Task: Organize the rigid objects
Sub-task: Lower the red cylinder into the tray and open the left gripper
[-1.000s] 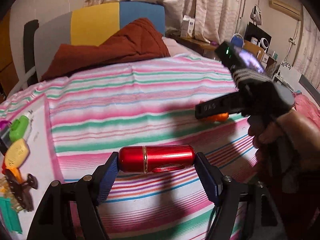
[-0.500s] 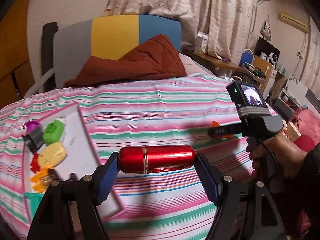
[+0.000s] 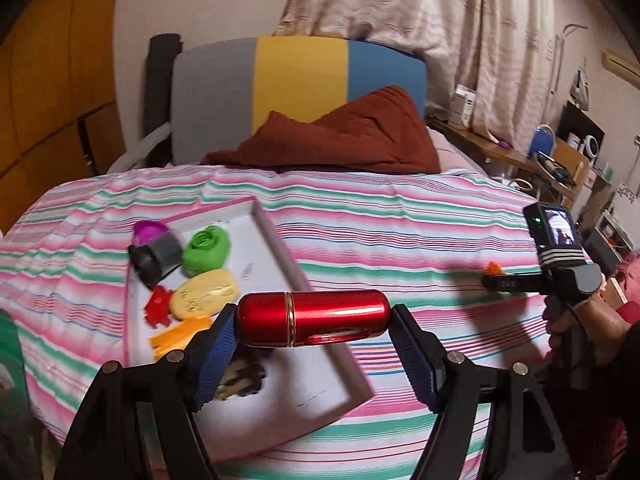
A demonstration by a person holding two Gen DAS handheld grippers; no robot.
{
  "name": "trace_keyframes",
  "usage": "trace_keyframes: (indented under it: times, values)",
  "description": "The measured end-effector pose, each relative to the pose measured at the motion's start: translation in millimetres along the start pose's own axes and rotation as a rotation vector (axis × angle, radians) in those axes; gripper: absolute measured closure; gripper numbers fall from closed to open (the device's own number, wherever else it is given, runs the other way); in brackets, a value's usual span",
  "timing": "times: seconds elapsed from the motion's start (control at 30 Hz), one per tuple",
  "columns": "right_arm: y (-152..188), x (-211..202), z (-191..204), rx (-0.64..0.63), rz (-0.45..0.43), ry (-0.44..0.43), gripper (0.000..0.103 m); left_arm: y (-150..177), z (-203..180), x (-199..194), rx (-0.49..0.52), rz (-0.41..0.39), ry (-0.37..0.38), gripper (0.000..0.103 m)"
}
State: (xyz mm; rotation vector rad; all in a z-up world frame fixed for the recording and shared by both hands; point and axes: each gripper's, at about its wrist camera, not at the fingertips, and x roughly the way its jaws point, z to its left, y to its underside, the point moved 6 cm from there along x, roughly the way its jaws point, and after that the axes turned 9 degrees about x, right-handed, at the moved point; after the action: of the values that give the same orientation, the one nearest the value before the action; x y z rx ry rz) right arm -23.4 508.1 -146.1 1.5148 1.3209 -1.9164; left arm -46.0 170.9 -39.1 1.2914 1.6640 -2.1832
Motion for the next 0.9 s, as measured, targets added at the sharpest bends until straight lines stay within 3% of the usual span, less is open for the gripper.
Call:
trace_keyframes:
  times: [0.7,0.9]
  values:
    - [-0.8,-1.2,1.5,-0.029,-0.002,0.008,0.041,30.7,45.3,0.3,-0.057,0.067,-0.074,0.026]
    - [-0.5,-1.6,3.1,-0.041,-0.002,0.013,0.041,39.5,74.0,-24.2,-0.109,0.030,-0.087,0.027]
